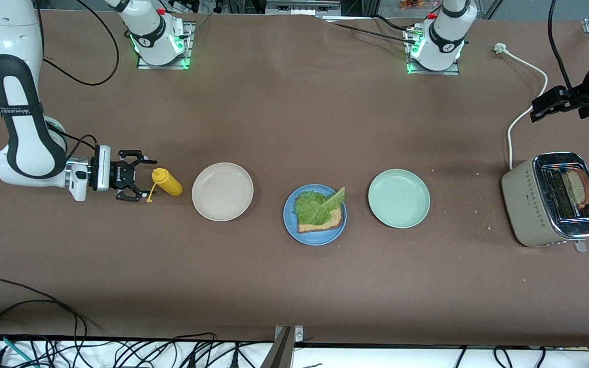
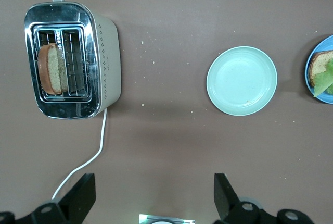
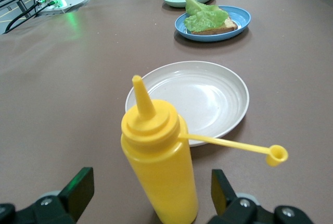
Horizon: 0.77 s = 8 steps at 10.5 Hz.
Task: Make sandwich in blue plate with both arms
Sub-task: 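Grasp the yellow squeeze bottle with the right gripper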
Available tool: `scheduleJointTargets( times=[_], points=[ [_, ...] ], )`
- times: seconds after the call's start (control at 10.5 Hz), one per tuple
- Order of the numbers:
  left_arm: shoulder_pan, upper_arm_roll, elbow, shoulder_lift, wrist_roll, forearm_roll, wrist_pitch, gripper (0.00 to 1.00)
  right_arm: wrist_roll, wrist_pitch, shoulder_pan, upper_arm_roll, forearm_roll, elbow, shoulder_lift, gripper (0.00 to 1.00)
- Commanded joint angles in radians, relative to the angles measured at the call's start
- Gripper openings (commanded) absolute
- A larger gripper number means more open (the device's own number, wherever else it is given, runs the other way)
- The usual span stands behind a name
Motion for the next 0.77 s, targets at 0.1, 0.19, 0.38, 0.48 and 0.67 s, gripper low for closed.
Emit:
scheduleJointTargets(
  times=[0.1, 0.19, 0.38, 0.48, 0.67],
  points=[
    [0.001, -0.002, 0.028, 0.012, -0.007, 0.022, -0.013, 1.0, -0.071, -0.038, -0.002, 0.011, 0.066, -0.001, 0.026, 1.0],
    [0.001, -0.001, 0.028, 0.012, -0.007, 0.023, -0.013, 1.0, -0.092, -0.052, 0.001, 0.011, 0.095, -0.001, 0.028, 1.0],
    [0.001, -0.002, 0.028, 0.012, -0.007, 0.023, -0.013, 1.0, -0.08, -0.057, 0.008, 0.012, 0.1, -0.001, 0.028, 0.82],
    [0.001, -0.002, 0.028, 0.012, -0.007, 0.022, -0.013, 1.0, -0.077, -0.055, 0.008, 0.012, 0.1, -0.002, 0.029, 0.52],
    [0.001, -0.002, 0.028, 0.012, -0.007, 0.022, -0.013, 1.0, -0.071, -0.052, 0.013, 0.012, 0.099, -0.002, 0.037, 0.25]
  ],
)
